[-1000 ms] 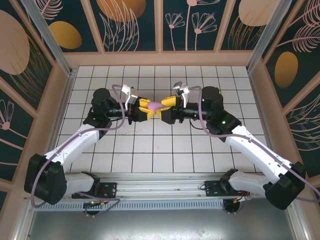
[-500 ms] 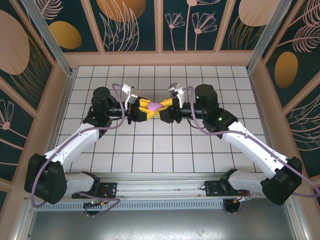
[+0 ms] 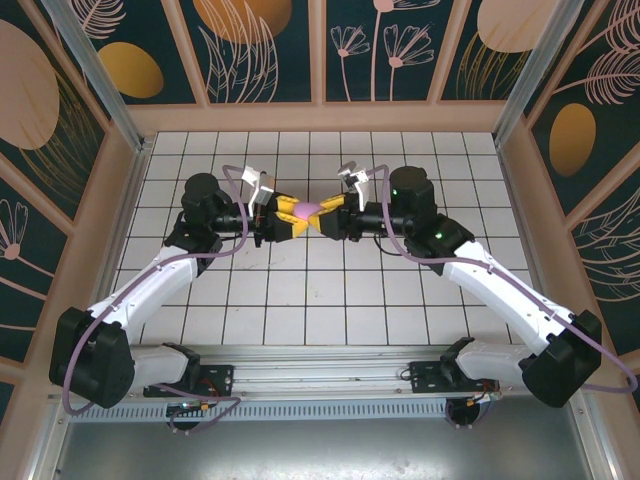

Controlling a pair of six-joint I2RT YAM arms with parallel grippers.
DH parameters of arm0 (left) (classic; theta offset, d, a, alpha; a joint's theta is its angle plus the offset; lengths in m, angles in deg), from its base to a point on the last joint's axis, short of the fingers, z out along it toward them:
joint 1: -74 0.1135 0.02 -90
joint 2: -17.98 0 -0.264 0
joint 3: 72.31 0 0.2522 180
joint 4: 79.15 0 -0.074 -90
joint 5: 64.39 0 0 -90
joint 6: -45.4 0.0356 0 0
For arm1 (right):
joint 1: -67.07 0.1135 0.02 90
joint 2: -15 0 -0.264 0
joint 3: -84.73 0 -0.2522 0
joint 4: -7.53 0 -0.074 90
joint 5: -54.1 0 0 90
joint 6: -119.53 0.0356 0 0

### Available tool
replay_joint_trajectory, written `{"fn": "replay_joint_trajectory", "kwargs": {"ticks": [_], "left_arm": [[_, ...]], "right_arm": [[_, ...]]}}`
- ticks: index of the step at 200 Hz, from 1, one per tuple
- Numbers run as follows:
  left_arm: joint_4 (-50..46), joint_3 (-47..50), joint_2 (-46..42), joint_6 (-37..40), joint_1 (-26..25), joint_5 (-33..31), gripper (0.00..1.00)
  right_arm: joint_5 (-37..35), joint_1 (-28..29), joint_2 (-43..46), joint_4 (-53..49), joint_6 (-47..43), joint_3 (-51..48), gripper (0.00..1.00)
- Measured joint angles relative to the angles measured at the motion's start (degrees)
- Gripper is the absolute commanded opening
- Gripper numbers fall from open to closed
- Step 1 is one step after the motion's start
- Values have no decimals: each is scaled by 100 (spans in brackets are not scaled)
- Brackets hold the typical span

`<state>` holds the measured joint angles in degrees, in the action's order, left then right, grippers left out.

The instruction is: Insert wireless bluetooth earbuds into charging case

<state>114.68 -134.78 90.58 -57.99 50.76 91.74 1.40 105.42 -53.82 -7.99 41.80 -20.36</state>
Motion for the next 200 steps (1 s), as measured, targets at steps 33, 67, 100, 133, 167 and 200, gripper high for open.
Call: {"fn": "replay_joint_trajectory", "kwargs": {"ticks": [33,67,100,133,167,200], "left_arm": [[0,11,0,4,0,-111,6],[-44,118,0,7,-2,-214,6],[-42,170,-33,7,-66,-170,6],[-37,188,-42,7,-66,-212,6],[33,227,-46,7,-66,-232,6],[81,232,-46,7,-66,-225,5]], "right_arm": [[-149,-2,-2,33,258,0,44],[-527,-70,-2,68,514,61,51],[-968,-262,-2,96,667,101,55],[-1005,-264,-2,94,767,101,58],[-1005,-269,7,76,809,101,61],[-1003,-275,92,57,828,101,62]]}}
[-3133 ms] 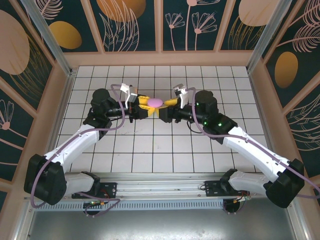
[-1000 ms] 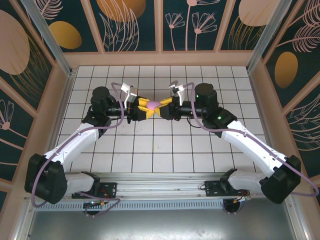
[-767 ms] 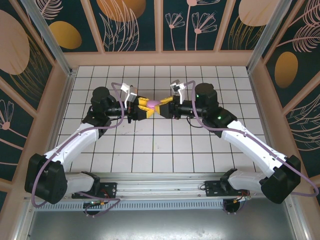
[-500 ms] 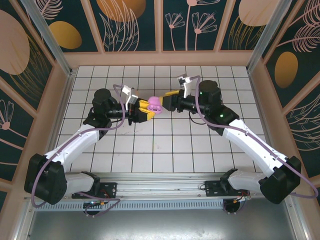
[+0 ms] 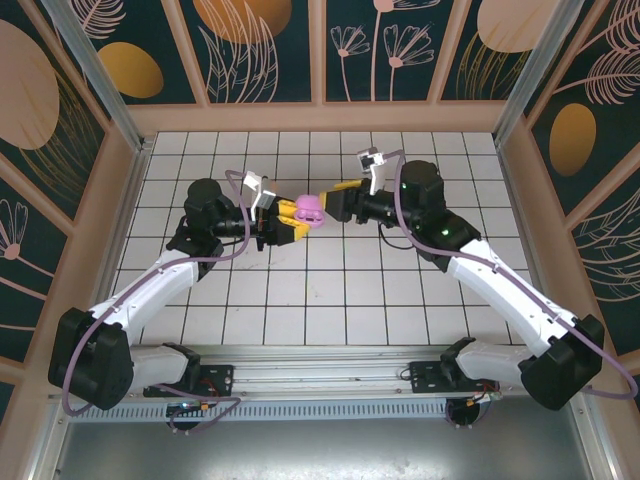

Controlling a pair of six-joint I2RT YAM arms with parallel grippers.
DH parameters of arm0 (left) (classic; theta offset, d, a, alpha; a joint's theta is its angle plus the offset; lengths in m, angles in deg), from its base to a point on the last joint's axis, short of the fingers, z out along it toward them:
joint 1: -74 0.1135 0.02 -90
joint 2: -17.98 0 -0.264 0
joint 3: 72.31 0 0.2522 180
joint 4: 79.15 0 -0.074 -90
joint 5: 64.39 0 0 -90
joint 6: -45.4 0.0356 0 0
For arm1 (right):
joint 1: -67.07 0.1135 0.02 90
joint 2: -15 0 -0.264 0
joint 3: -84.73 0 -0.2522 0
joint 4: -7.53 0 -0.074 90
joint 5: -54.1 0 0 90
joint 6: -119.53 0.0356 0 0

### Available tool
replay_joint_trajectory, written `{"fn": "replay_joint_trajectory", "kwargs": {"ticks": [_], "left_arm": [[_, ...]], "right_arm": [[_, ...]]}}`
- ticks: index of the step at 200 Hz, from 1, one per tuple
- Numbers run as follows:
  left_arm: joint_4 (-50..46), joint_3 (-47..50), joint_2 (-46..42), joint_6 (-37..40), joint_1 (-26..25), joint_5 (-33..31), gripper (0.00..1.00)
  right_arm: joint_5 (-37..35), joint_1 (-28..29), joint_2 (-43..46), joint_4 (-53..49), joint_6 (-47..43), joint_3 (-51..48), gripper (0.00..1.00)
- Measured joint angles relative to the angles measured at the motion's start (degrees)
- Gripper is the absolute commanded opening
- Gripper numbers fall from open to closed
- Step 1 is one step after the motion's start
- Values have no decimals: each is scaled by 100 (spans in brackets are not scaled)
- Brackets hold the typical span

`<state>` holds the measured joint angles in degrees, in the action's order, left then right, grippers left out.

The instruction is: Insert wireless bluetooth earbuds into charging case

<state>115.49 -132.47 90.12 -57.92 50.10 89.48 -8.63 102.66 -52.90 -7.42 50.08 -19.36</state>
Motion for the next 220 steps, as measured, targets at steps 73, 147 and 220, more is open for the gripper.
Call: {"fn": "replay_joint_trajectory", "kwargs": {"ticks": [73,147,220], "left_arm": [[59,0,0,-4,-2,-2,5],[140,0,0,-103,-4,20,3],[138,7,0,-203,24,-31,2]], "right_arm": [[304,9,219,-170,-212,11,64],[260,538,205,-1021,-1285,46,70],[-208,542,-181,-1213,-1440,566,69]]}}
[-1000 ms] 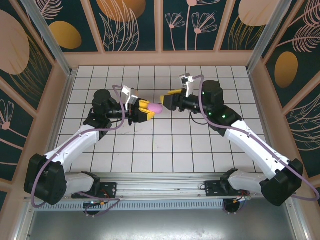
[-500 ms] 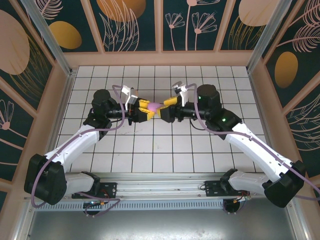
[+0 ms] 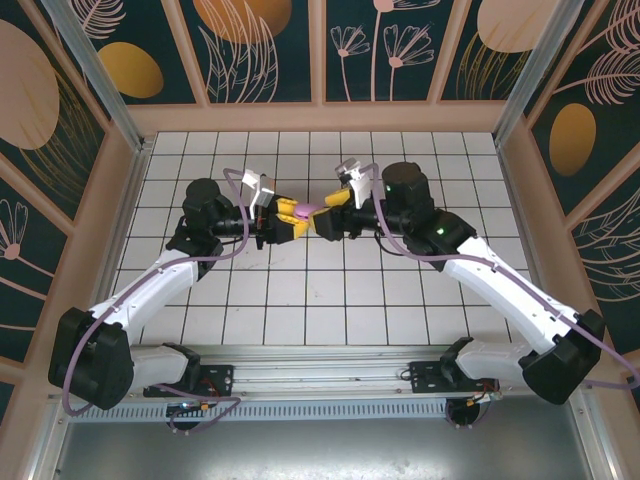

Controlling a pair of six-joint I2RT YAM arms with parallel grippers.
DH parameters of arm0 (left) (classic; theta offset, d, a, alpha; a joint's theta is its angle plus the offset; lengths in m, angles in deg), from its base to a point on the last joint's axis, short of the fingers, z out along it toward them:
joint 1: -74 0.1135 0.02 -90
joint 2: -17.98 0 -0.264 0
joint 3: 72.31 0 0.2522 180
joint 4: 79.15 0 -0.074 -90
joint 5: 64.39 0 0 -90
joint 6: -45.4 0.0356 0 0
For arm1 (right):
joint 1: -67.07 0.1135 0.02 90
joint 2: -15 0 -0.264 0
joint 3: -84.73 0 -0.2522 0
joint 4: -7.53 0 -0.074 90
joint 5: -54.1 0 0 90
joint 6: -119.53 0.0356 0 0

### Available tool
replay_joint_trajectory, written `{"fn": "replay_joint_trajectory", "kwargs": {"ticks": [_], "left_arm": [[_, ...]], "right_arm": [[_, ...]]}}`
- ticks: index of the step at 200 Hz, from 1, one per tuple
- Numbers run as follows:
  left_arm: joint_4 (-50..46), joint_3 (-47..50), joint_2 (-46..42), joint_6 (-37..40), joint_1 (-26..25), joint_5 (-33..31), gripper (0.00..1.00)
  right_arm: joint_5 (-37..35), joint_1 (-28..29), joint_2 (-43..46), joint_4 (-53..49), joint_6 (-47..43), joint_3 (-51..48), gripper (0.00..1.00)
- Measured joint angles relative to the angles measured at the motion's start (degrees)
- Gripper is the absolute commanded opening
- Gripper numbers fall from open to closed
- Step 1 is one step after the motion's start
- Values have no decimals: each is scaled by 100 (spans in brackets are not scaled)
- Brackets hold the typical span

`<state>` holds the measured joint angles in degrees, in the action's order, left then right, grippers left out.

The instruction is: Insert wireless bluetooth earbuds into charging case

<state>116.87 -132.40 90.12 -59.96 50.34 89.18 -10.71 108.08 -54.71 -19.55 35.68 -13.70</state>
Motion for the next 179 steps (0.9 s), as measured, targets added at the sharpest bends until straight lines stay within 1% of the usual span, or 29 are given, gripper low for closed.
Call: {"fn": "replay_joint_trajectory", "kwargs": {"ticks": [34,60,101,135,179], "left_arm": [[0,127,-120,26,-7,4,1],[0,190,-264,39,-13,-107,1],[0,254,-302,74,-13,-267,0],[42,297,-319,74,-13,-306,0],[122,326,-337,74,-13,-319,0]], "right_arm": [[-271,-153,-50,125,125,72,69],[-330,-236,-162,131,282,72,69],[-271,-236,-374,122,472,72,68],[-254,-236,-376,96,612,72,69],[2,-273,-317,94,649,72,69]]}}
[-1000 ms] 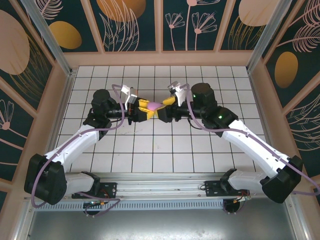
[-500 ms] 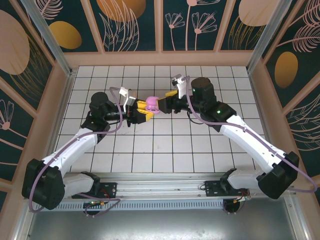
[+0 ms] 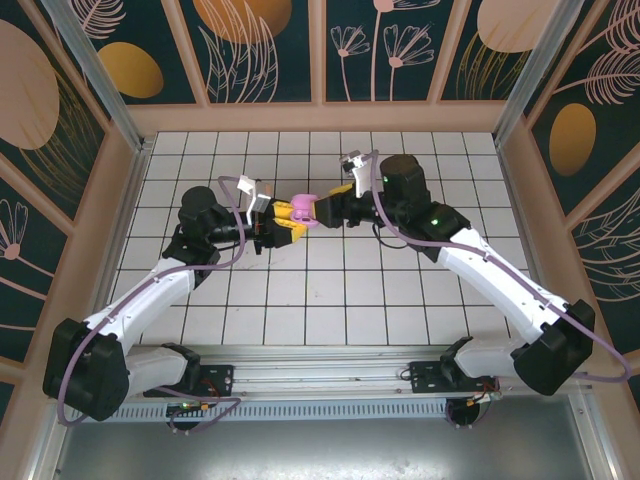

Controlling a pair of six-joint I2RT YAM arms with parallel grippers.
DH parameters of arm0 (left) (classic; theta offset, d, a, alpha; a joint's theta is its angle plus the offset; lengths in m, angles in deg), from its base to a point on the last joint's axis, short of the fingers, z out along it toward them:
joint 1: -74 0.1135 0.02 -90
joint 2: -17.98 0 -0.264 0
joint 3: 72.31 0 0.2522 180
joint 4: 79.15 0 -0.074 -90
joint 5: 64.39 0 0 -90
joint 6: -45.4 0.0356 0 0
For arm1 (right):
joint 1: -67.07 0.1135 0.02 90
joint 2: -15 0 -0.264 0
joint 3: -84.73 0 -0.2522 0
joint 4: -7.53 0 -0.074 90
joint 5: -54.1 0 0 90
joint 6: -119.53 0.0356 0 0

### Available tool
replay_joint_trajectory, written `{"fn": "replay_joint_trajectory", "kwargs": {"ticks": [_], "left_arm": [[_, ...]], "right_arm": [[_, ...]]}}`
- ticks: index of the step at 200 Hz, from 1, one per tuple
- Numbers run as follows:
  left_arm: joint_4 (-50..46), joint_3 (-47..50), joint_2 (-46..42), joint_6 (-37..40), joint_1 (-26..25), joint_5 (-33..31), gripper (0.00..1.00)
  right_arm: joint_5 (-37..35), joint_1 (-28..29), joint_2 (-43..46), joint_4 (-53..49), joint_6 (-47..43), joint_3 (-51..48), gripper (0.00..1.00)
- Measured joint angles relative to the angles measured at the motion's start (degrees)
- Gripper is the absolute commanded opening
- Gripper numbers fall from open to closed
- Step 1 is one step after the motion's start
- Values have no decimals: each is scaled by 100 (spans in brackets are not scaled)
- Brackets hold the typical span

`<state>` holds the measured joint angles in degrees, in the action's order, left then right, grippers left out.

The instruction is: Insert wireless bluetooth earbuds into charging case

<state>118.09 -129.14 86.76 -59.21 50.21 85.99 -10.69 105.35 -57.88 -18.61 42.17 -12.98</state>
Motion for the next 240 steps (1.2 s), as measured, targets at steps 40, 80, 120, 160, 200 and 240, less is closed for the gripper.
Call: {"fn": "replay_joint_trajectory", "kwargs": {"ticks": [40,80,120,160,200,240], "left_arm": [[9,2,0,0,-2,2,0],[7,0,-2,-2,-11,9,0],[9,22,-2,-9,-11,22,0],[50,160,-2,-94,-11,13,0],[146,240,-17,-149,-11,-131,0],[201,387,-7,-164,-11,-334,0]], "right_arm": [[170,-4,153,0,-2,0,69],[175,-7,289,20,-7,-2,69],[138,-7,227,37,-9,0,69],[-28,-7,22,33,0,76,69],[-120,-4,-111,9,133,162,68],[-59,-7,-247,-39,249,199,69]]}}
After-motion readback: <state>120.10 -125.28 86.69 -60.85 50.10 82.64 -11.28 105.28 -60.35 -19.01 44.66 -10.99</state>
